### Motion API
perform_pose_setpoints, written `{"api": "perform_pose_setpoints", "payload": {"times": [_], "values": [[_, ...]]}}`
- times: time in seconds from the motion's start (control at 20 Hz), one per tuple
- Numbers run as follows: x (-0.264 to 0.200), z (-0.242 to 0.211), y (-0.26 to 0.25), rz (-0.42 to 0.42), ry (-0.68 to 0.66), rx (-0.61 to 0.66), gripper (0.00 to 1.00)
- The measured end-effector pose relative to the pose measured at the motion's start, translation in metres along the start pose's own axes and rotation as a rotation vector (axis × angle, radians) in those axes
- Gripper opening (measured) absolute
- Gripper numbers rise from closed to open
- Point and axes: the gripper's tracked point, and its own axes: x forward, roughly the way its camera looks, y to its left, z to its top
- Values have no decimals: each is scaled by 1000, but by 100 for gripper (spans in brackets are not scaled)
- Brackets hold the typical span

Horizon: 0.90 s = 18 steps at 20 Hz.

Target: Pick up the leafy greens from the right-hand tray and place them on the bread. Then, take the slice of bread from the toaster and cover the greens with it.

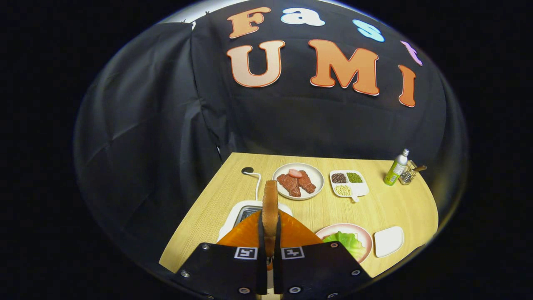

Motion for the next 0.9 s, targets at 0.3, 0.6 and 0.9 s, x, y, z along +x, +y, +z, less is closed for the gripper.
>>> {"api": "perform_pose_setpoints", "payload": {"times": [0.3, 0.6, 0.9], "values": [[-9, 22, -18, -16, -53, -3, 6], [-19, 26, -52, -28, -58, 55, 6], [-23, 14, -101, -75, -47, 99, 6]]}}
